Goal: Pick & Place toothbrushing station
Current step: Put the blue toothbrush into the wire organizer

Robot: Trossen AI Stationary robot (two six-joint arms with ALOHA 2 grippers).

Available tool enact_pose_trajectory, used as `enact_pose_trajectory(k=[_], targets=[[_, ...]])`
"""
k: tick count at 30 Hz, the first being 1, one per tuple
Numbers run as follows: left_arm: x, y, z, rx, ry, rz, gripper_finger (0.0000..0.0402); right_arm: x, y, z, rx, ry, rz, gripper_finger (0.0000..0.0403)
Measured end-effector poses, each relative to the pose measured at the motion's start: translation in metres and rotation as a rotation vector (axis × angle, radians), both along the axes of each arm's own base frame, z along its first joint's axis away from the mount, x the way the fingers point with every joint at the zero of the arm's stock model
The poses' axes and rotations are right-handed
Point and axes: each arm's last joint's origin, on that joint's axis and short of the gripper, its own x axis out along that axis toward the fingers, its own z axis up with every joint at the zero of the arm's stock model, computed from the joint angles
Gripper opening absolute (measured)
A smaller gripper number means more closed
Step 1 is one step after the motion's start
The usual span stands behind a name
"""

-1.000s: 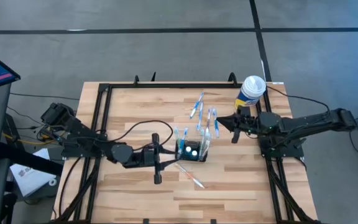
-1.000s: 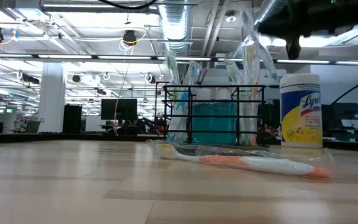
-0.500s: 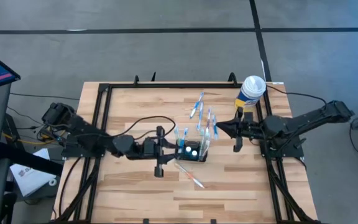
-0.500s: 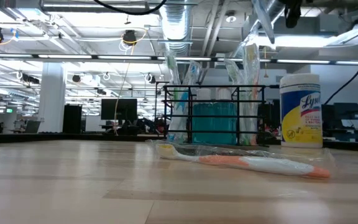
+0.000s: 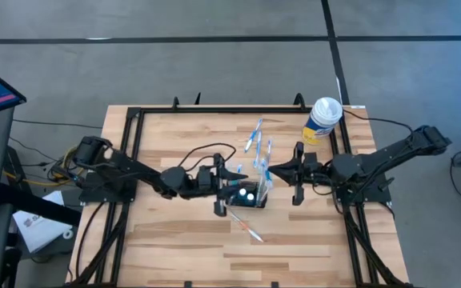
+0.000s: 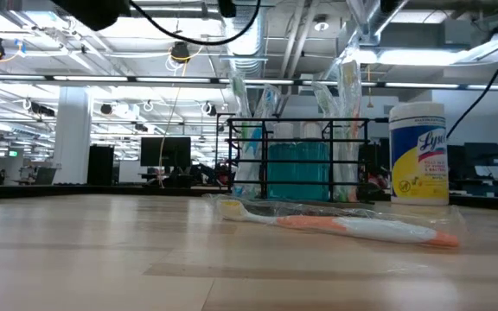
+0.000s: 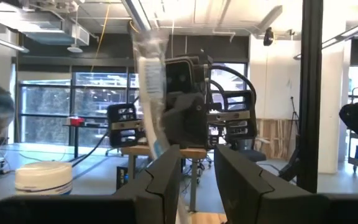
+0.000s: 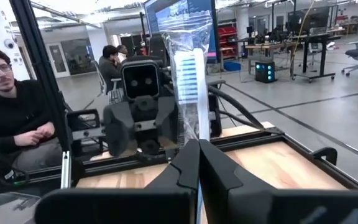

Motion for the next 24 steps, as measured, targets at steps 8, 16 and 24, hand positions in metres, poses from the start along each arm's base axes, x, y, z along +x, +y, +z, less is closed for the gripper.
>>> enact_pose_trajectory(k=[8,16,24], targets=[[0.014,-0.004,0.006,-0.003,-0.026,0.0,0.0092,0.006,0.005,-0.001,-0.008,0.015,0.013,0.0],[0.015,0.0,0.005,-0.023,-0.02,0.006,0.0092,0.003,0.014,0.001,-0.014,-0.003,0.055,0.0],[0.017,0.005,0.004,-0.058,-0.012,-0.025,0.0092,0.015,0.019,-0.008,-0.033,0.012,0.051,0.0]])
